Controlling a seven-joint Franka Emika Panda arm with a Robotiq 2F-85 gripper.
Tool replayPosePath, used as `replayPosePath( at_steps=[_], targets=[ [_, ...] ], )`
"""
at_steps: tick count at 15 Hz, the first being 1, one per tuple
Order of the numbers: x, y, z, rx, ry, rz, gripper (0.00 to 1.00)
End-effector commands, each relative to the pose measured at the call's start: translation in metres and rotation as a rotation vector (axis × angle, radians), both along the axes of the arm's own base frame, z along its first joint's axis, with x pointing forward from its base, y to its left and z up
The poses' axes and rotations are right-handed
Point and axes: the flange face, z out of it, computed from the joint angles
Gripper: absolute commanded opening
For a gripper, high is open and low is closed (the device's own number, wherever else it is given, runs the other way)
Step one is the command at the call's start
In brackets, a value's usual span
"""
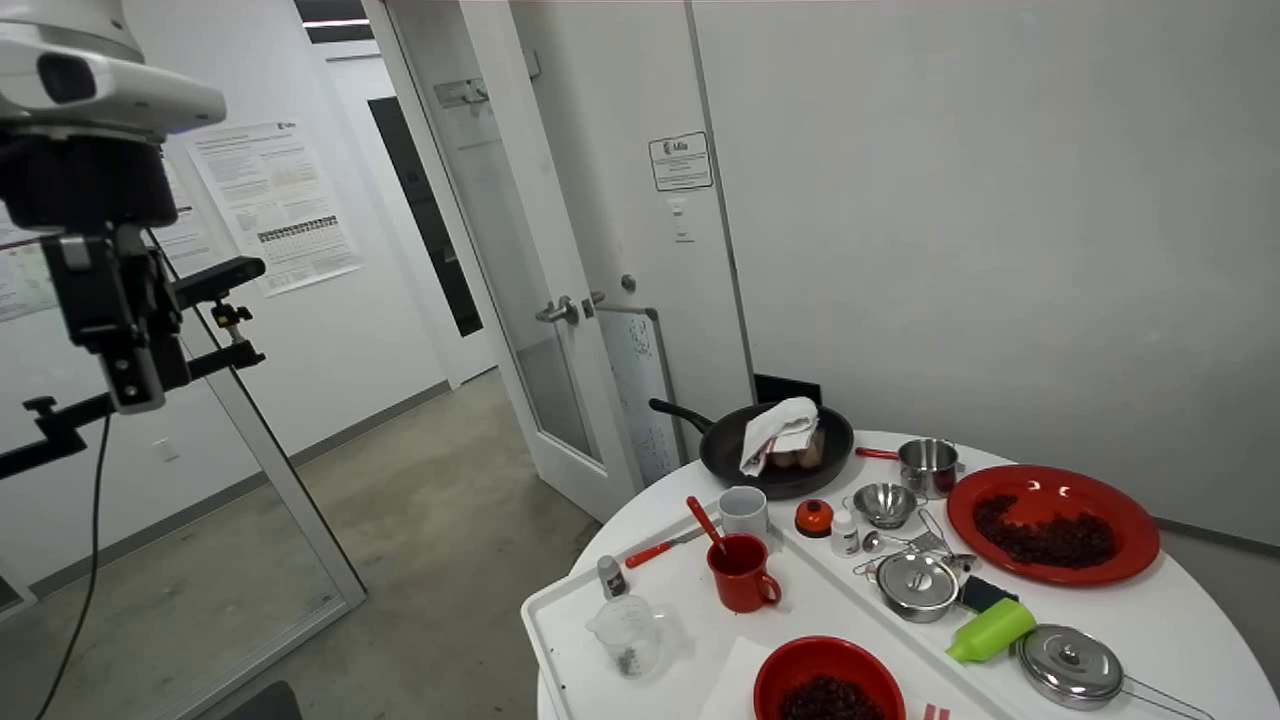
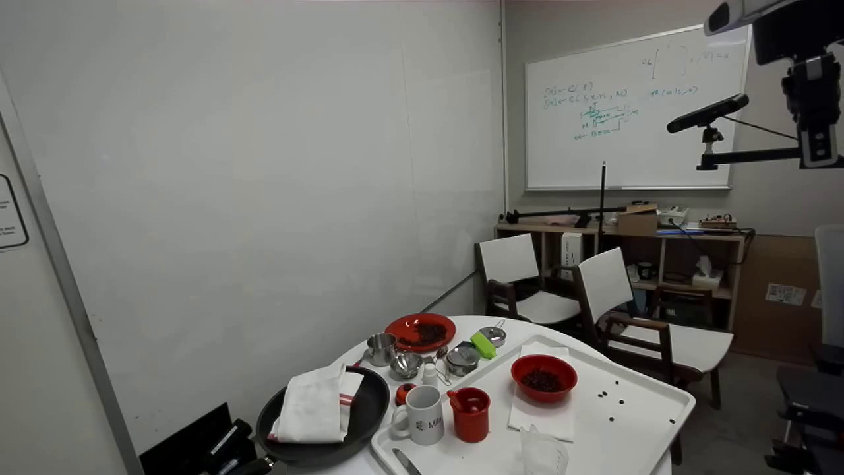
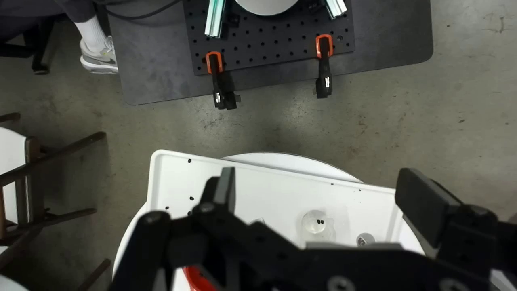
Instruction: Remove the spoon from the red mug on the left and place it in the red bowl
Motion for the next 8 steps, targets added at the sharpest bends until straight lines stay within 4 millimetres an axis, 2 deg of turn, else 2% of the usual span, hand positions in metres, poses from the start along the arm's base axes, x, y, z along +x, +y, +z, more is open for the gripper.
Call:
replayPosePath(
  at_steps=[1,8],
  targets=[
    [0.024,0.010,-0.010,-0.041,-0.022,0.046,1.00],
    [0.124,0.043,-0.083,-0.195,-0.050,0.188,1.00]
  ],
)
